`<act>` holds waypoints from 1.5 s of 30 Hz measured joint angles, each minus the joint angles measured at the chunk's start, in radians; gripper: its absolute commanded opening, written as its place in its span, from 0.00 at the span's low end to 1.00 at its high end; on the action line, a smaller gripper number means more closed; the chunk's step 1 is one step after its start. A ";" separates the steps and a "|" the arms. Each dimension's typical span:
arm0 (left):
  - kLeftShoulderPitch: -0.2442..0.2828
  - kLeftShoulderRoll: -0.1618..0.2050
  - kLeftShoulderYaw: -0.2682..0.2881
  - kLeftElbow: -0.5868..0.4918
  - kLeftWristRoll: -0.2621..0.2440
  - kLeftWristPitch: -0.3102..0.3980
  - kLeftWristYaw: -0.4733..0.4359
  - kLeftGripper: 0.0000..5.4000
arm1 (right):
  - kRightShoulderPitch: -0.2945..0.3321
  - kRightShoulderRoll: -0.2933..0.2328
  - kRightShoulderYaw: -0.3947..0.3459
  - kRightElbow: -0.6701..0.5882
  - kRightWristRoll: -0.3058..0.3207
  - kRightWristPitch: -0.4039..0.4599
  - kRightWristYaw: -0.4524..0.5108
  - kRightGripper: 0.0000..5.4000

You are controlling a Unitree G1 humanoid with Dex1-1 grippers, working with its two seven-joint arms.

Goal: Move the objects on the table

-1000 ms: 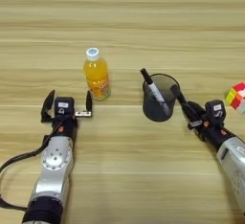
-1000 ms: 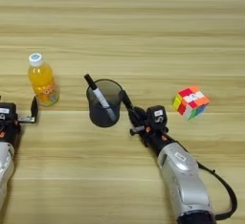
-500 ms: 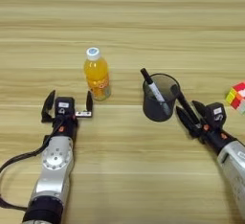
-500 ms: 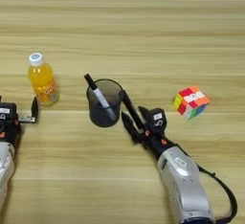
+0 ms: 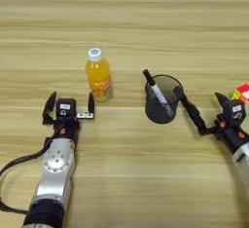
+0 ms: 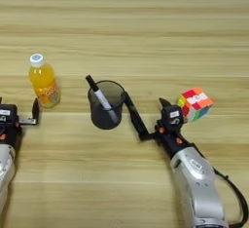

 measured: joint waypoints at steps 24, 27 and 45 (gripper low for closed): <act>-0.004 0.000 0.000 0.009 0.000 -0.005 0.000 1.00 | -0.181 -0.018 0.032 -0.142 -0.024 0.056 -0.076 1.00; -0.004 0.000 0.000 0.009 0.000 -0.006 0.000 1.00 | -0.203 -0.014 0.071 -0.145 -0.033 0.078 -0.070 1.00; -0.002 0.000 -0.003 -0.003 0.000 -0.006 0.000 1.00 | -0.247 0.016 0.229 -0.249 -0.047 0.210 -0.035 1.00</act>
